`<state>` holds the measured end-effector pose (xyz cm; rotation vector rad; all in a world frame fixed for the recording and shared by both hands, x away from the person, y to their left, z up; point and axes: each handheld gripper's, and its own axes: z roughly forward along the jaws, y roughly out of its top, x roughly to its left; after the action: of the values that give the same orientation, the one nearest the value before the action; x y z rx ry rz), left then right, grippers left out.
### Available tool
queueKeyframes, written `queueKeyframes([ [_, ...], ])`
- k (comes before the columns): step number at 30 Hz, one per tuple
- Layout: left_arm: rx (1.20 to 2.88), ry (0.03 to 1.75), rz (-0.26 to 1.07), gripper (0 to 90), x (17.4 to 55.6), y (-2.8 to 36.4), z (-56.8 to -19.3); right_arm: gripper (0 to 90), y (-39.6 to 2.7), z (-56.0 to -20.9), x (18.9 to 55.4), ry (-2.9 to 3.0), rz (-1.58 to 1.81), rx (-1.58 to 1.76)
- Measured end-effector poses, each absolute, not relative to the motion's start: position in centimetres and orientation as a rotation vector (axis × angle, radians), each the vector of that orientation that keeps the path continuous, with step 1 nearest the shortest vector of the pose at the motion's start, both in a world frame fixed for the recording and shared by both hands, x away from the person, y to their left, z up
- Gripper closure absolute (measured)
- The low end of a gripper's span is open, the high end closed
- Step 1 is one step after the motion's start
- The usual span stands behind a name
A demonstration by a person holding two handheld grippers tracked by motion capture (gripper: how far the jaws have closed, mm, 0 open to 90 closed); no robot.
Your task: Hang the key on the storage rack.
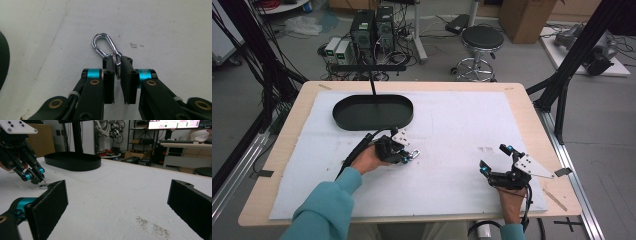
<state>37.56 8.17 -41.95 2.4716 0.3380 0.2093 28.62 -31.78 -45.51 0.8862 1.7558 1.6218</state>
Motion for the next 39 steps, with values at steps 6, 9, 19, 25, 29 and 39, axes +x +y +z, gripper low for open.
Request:
queueKeyframes([
  [6,2.473,0.34,0.201,86.5,37.5,8.1,-41.9,2.5,-31.8,-45.5,28.6,1.756,1.623,0.887],
  [9,2.471,0.348,0.199,87.5,37.5,8.1,-41.9,2.5,-31.8,-45.5,28.6,1.756,1.623,0.887],
  [19,2.414,0.424,0.204,88.4,37.4,8.5,-41.5,2.5,-31.8,-45.5,28.6,1.757,1.622,0.886],
  [25,2.316,0.469,0.203,88.5,37.3,9.5,-40.2,2.5,-31.8,-45.5,28.6,1.759,1.622,0.888],
  [29,2.244,0.504,0.208,88.6,37.3,10.7,-39.2,2.5,-31.8,-45.5,28.6,1.759,1.622,0.887],
  [39,2.14,0.527,0.273,88.7,37.9,14.4,-36.1,2.5,-31.7,-45.5,28.6,1.759,1.617,0.888],
])
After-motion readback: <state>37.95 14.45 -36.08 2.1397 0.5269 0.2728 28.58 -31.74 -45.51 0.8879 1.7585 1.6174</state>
